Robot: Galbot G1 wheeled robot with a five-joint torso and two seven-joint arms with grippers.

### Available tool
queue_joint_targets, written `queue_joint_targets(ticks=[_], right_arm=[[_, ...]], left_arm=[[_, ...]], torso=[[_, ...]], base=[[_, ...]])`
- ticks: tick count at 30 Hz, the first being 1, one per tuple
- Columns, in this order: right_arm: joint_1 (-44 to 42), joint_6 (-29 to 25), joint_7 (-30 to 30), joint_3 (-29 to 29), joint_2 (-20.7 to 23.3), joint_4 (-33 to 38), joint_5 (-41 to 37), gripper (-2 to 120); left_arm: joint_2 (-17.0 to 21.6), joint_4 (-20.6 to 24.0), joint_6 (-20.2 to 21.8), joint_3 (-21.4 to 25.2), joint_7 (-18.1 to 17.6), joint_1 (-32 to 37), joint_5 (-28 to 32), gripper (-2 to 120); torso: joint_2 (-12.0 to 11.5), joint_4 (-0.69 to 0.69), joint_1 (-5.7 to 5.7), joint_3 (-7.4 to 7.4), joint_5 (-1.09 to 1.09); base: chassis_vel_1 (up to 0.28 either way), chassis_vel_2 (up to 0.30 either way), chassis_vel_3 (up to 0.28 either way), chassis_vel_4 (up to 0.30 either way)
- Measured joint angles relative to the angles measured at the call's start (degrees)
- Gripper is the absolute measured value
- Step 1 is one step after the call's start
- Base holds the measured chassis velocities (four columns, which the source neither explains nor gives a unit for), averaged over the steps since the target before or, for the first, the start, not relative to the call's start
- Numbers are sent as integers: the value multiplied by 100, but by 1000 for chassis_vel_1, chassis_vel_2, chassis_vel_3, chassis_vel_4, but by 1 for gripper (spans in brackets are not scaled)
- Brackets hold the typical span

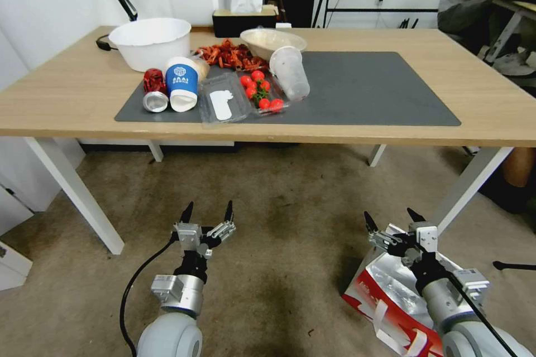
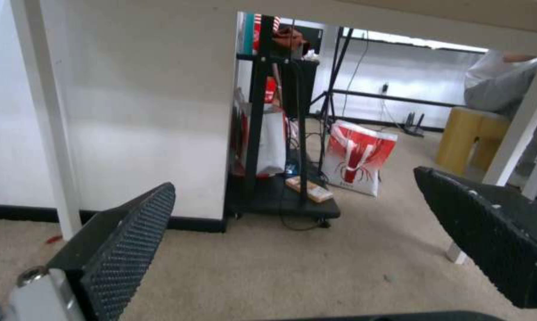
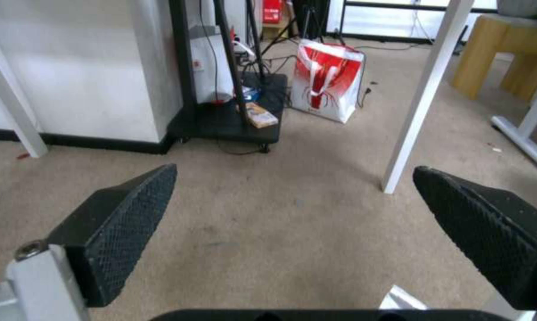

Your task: Pick up the food delivery bag from the floor and place it on the table.

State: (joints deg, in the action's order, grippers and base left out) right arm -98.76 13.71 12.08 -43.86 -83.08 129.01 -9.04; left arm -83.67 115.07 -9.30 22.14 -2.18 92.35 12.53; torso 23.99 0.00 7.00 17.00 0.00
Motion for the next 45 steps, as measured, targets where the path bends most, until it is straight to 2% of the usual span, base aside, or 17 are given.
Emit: queue_joint_targets(ticks=[7,24,45], right_arm=[[-16,1,0,-24,36,23,1,100],[13,37,34,-16,67,-24,19,100],[94,38,35,12,69,-134,32,100]], left_arm=[[-12,-49,-47,-8,3,-23,-23,100],[-11,-90,-49,-57,4,-86,-22,100],[-18,-135,-56,-24,-1,-125,-1,100]], torso=[[-249,0,-89,-160,0],[-660,0,-224,-437,0],[-1109,0,-337,-771,0]], base=[[0,0,0,0],[0,0,0,0],[0,0,0,0]])
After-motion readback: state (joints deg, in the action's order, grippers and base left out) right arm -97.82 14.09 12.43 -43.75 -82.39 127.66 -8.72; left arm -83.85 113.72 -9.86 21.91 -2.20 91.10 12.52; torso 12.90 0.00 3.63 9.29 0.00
